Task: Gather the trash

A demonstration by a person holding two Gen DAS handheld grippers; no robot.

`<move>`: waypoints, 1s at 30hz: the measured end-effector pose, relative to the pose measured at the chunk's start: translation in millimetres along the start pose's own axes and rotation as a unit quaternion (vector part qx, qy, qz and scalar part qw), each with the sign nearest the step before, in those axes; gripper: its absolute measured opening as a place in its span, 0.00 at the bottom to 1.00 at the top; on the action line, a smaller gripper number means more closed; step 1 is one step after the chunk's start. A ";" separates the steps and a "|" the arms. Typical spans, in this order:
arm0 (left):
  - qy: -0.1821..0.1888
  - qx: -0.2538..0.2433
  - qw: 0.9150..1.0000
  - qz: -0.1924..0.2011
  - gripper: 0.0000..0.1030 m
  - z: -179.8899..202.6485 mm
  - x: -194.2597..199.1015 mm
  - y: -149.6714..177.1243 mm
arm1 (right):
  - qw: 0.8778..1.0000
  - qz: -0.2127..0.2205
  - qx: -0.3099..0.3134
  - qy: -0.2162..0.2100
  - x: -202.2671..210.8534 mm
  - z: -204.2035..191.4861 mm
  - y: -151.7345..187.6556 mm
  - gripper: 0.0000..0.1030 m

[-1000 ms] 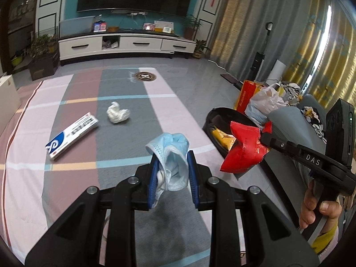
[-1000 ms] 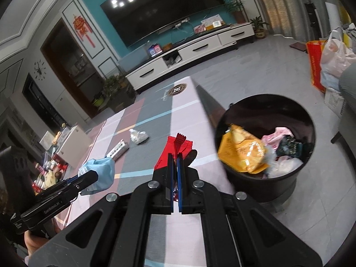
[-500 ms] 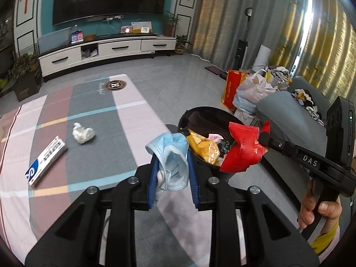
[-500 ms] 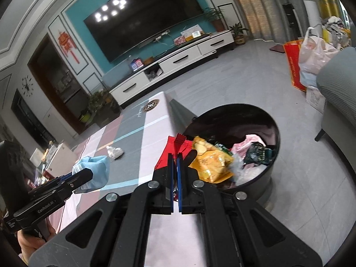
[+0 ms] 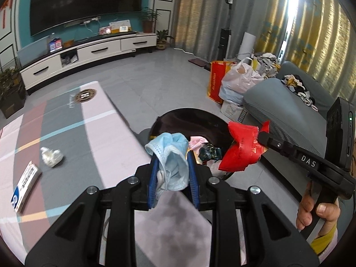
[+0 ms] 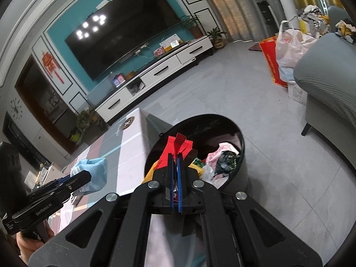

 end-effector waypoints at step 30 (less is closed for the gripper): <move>-0.003 -0.044 0.996 -0.073 0.26 16.9 -133.2 -13.6 | 0.999 -0.040 0.013 0.029 -68.2 20.7 5.3 0.03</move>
Point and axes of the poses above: each gripper's, at about its wrist camera, not at the fingertips, and x roughly against the way its jaws point, z to its right, y to its underside, the point moved 7 cm from there along -x, roughly the way its jaws point, and after that the axes turned 13 degrees about y, right-handed, at the moved point
